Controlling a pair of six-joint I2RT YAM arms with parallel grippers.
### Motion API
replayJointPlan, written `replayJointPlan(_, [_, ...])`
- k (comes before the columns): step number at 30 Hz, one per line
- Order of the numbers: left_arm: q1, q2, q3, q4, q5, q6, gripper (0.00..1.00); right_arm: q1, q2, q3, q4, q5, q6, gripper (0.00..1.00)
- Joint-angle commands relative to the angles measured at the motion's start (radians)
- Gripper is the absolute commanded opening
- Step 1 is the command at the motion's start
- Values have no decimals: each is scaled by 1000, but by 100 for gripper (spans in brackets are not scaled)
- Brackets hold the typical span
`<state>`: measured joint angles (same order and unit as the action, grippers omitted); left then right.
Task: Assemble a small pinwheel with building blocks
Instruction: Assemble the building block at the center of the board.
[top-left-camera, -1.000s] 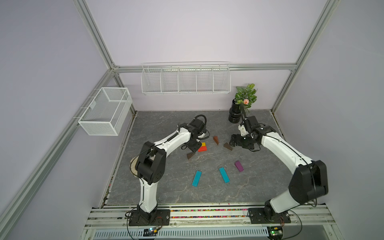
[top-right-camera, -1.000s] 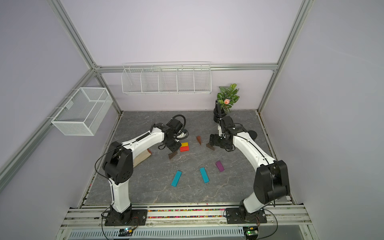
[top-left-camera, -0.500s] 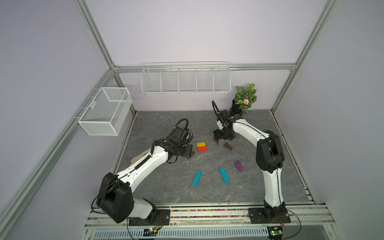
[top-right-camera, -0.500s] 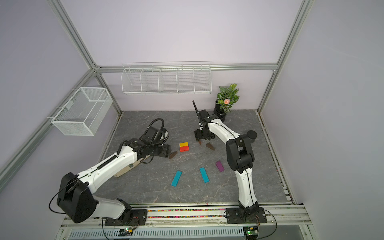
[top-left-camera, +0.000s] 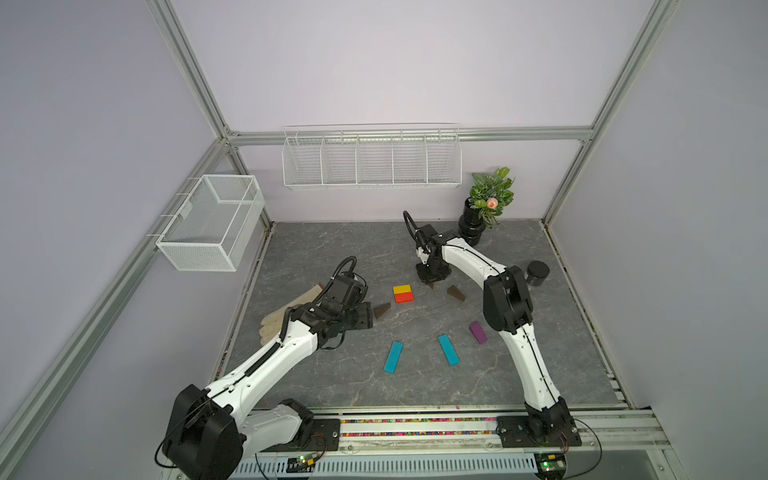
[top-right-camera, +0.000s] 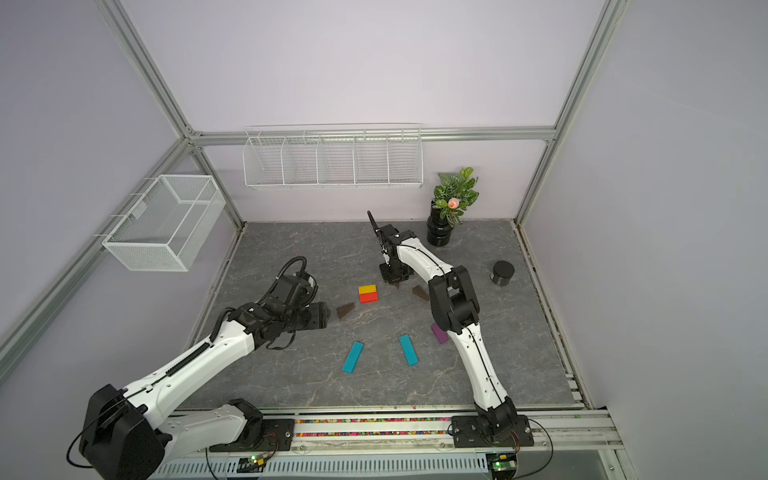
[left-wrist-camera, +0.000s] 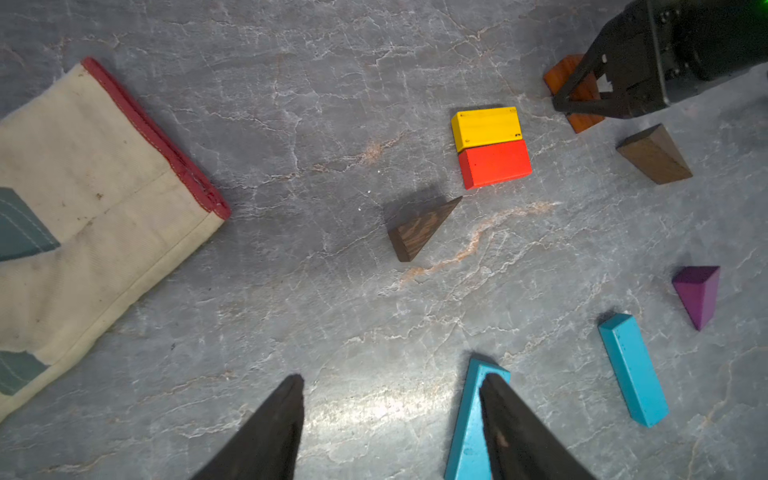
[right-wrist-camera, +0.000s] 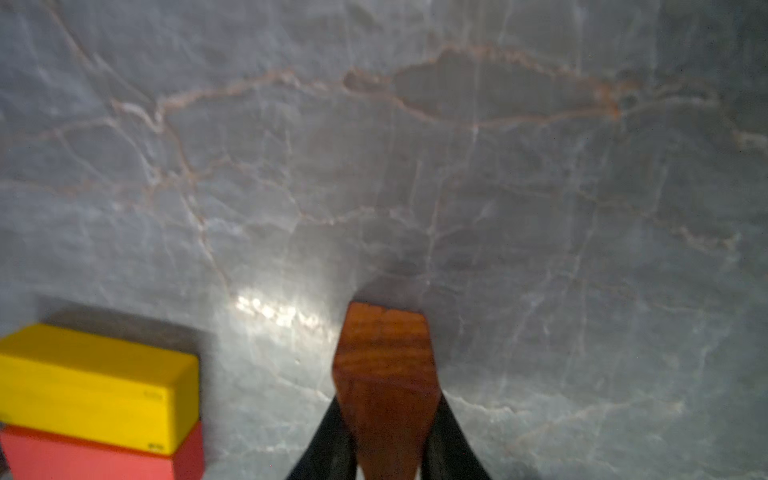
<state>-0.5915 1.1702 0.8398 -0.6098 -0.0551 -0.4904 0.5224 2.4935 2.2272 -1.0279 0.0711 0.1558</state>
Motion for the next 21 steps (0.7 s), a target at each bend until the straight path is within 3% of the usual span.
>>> replayJointPlan(1, [14, -32, -28, 53, -1, -57, 71, 24, 66, 147, -96, 6, -11, 25])
replayJointPlan(6, [40, -68, -83, 112, 34, -106, 72, 56, 254, 527, -235, -5, -17, 25])
replayJointPlan(9, [41, -76, -98, 114, 42, -119, 72, 71, 343, 679, -273, -26, -3, 25])
replayJointPlan(21, [40, -67, -96, 110, 56, -119, 72, 121, 341, 635, -148, -65, -1, 28])
